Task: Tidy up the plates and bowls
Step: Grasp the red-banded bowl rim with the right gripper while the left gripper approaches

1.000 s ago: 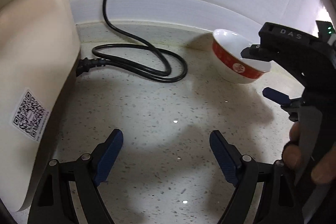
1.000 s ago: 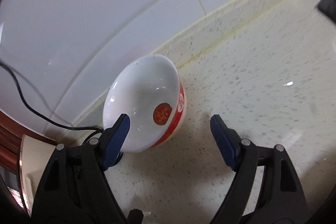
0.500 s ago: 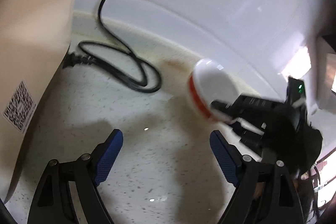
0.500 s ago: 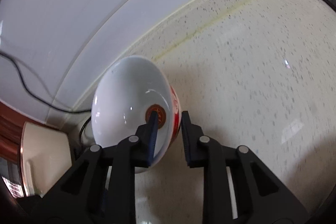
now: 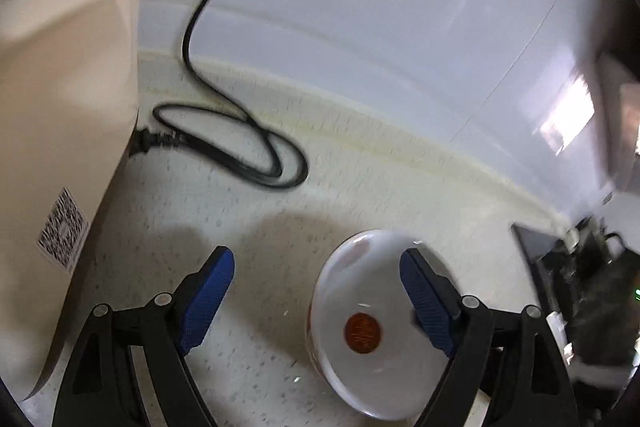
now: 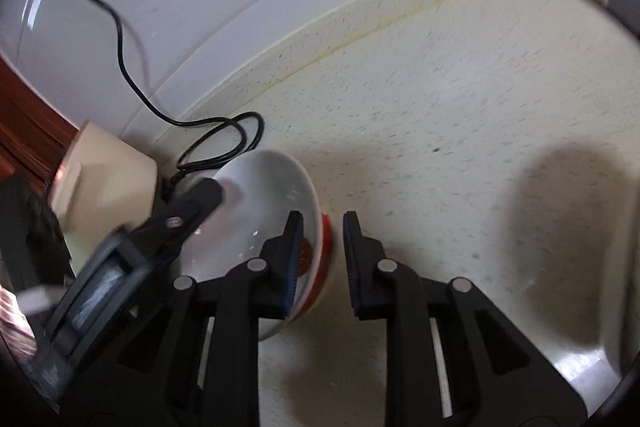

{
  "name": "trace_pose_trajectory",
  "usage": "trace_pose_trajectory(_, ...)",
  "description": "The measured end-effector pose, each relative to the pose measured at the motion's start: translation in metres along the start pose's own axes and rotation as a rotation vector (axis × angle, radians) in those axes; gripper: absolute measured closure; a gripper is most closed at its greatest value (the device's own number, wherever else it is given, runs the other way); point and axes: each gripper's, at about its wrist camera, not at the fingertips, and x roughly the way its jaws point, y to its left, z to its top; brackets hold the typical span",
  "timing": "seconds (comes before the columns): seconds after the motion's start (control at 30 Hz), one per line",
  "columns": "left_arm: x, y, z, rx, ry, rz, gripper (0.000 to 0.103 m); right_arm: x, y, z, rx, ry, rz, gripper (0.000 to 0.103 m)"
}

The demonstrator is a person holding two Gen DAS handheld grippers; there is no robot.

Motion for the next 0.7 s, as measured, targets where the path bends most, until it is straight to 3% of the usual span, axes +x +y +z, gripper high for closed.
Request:
trace_pose_trajectory(0.13,0.007,-0.006,-0.004,0.035,0.072,0.075,0.017,-0.013,0.011,-0.016,-0.059,-0.071,-0.056,0.069)
trace_pose_trajectory(0.23,0.009,-0.012,-0.008,0.055,0.093,0.083,0.018,-0.010,0.014,-0.023,-0.058,-0.094,-0.053,0.060)
trace_pose_trajectory(0.7,0.040,0.005,-0.005,0.047,0.101,0.111,0.016,-0.005,0.008,-0.029,-0.019,-0.103,-0.053,0.059)
